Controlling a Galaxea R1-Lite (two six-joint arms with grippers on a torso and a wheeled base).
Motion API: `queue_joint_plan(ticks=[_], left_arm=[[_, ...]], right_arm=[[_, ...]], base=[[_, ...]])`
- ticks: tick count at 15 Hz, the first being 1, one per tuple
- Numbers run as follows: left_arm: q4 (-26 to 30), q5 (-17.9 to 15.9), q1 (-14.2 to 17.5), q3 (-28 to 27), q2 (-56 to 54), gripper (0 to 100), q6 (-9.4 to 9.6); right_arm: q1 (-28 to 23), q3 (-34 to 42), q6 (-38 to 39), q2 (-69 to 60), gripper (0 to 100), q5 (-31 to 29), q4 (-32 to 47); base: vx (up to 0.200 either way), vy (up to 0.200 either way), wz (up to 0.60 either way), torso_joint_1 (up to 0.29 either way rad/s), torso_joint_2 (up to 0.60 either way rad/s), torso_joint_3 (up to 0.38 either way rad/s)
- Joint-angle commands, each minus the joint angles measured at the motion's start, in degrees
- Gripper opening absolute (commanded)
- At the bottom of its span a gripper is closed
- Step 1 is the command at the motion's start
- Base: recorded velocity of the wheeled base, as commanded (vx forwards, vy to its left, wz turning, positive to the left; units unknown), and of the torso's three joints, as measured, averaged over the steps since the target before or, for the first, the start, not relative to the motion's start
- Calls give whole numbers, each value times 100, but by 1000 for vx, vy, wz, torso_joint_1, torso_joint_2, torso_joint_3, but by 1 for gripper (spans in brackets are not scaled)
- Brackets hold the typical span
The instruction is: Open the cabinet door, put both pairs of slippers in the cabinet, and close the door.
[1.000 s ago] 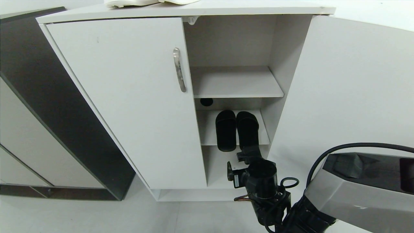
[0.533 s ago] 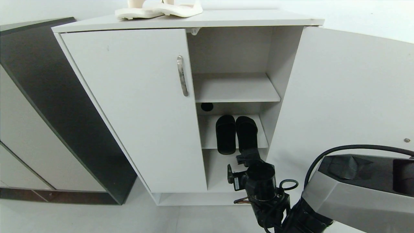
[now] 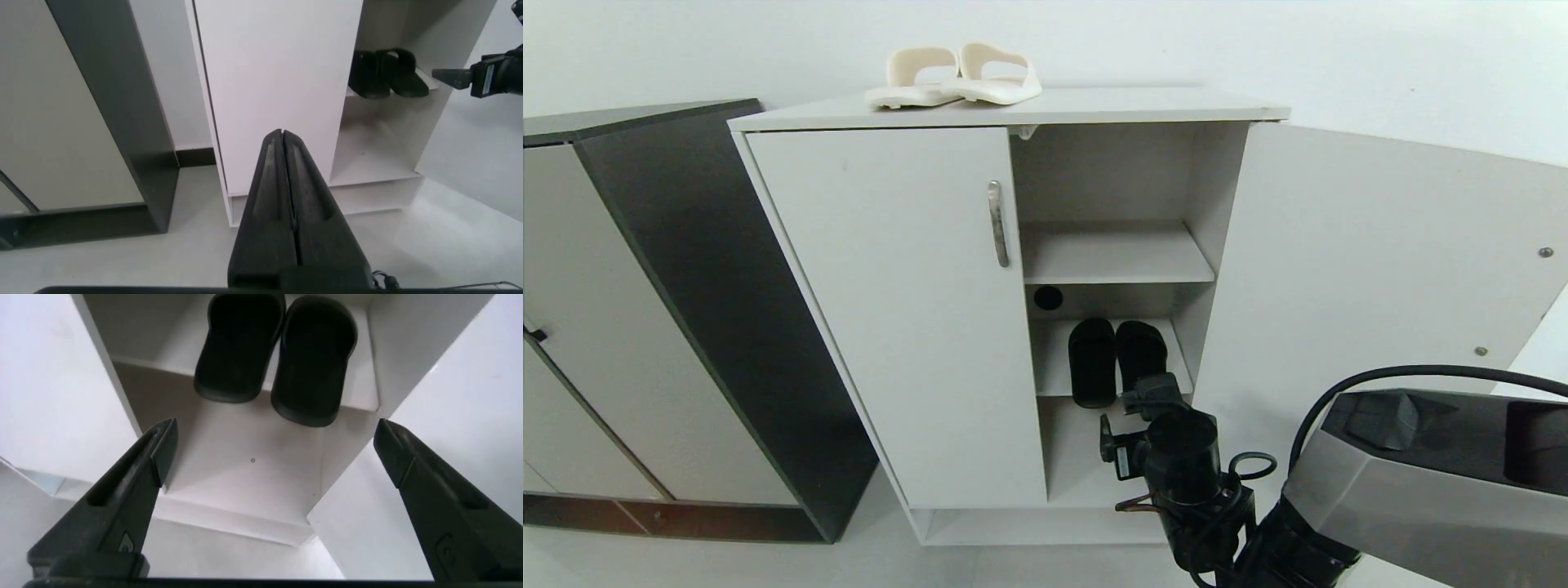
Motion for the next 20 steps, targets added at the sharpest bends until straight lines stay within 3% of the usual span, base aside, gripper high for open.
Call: queue_joint_plan(ticks=[1, 11, 20], left_arm=[[0, 1, 1, 0, 9, 0, 0], [0, 1, 1, 0, 9, 0, -18], [0, 1, 1, 0, 9, 0, -18]], right_arm=[[-10, 17, 3, 36, 100, 0, 1], [-107, 61, 21, 36, 100, 0, 1], [-115, 166, 12, 36, 100, 0, 1]], base=[[0, 0, 0, -2, 2, 100], [0, 0, 0, 0, 0, 0], [0, 200, 0, 2, 3, 3]])
